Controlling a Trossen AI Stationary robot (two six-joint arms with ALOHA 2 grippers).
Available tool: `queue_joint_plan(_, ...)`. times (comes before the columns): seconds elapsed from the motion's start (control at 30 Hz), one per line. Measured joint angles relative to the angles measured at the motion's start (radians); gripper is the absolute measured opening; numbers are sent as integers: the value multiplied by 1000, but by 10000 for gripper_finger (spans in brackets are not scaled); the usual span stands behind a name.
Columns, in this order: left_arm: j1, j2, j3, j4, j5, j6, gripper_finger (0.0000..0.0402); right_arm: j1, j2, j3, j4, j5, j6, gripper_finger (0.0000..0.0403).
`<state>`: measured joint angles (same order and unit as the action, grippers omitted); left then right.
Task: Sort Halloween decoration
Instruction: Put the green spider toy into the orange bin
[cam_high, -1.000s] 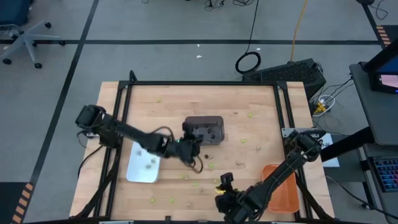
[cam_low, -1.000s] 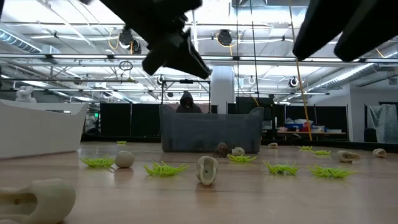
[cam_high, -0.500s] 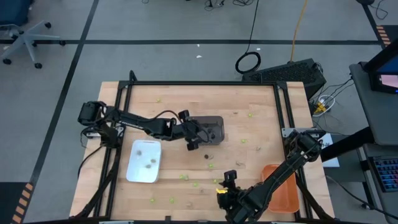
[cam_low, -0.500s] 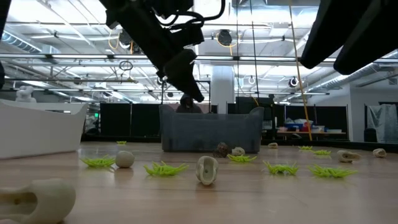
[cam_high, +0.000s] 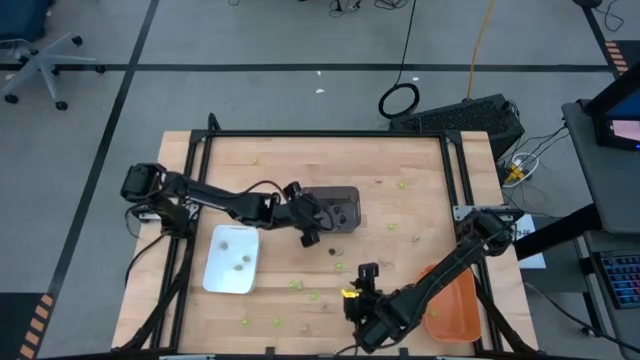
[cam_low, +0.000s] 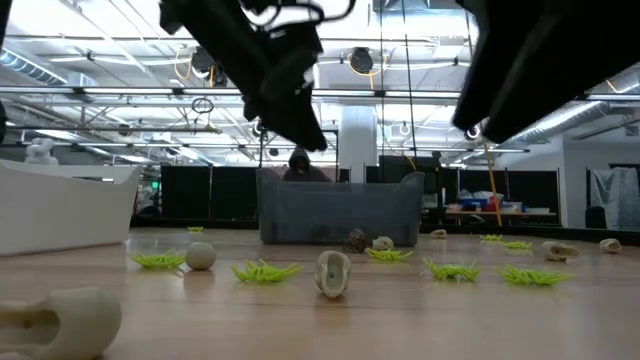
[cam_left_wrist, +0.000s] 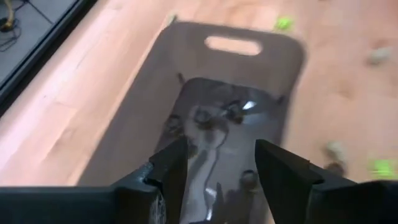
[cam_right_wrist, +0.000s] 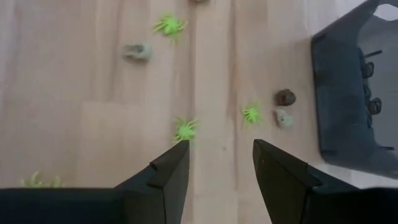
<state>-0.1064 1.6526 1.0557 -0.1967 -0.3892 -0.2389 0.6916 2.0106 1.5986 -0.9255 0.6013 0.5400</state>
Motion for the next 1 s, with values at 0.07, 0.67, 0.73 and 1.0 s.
queue_joint_plan(0.07, -40, -8, 0, -1, -15, -13, 186, -13, 0, 0, 5, 0, 1, 162)
queue_joint_plan(0.67, -498, -20, -1, 6, -323, -42, 187, -64, -2, -265, 396, 100, 71, 127)
queue_joint_plan(0.73, -527, -20, -1, 21, -324, -45, 187, -79, -2, -274, 409, 66, 83, 118)
queue_joint_plan(1.0, -613, -17, -1, 97, -327, -45, 187, -114, -9, -281, 424, 4, 80, 106)
